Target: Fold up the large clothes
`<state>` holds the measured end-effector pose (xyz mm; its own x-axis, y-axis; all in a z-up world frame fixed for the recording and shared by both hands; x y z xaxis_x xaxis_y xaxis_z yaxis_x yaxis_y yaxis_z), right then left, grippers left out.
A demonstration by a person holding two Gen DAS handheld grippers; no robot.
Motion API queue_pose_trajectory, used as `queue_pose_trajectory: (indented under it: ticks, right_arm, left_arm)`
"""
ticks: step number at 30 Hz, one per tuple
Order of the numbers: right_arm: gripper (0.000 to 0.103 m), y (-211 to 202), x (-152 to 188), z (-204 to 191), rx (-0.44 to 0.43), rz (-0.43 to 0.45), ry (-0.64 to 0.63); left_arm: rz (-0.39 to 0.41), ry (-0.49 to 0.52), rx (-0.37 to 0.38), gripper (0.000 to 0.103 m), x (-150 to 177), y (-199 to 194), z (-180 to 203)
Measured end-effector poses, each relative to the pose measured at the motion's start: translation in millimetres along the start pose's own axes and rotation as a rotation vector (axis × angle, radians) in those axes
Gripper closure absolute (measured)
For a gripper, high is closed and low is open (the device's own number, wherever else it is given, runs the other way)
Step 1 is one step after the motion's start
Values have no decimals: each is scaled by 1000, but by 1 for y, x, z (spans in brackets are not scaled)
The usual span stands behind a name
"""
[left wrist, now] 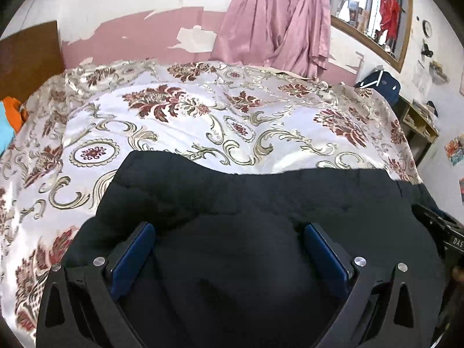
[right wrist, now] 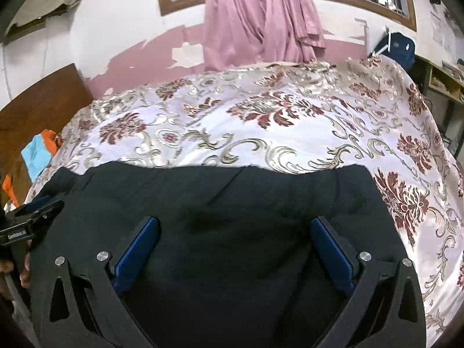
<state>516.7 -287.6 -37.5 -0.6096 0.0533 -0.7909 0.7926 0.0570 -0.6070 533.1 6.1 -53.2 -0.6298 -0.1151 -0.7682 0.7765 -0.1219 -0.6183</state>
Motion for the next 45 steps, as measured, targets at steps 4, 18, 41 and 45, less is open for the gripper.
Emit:
queue_pose_trajectory:
  ticks: [4,18,41,45]
  right_arm:
    - [1,17,0,3,-3,-31,2]
    - [1,53,11,2,32,-47,6]
    - [1,64,16,6,23,-25,26]
    - [1,63,16,7,19,-15,28]
  left_arm:
    - [-46,-17,7,0,-2,21,-5]
    - [-12,-49,43,0,3,44,-8]
    - [69,-55,35,0,11,52,-5]
    - [68,-53,34,0,11,52,-5]
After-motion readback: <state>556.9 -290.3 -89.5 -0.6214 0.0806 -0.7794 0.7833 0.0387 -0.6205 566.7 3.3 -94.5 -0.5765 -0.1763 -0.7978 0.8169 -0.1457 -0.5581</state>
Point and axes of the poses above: each gripper's, at about its wrist camera, not at the fingertips, and y roughly the way its jaws point, z to its right, x to its underside, the point moved 1 cm from there along y, roughly the way its jaws point, and after that the axes turned 7 degrees about z, right-handed, at the moved point
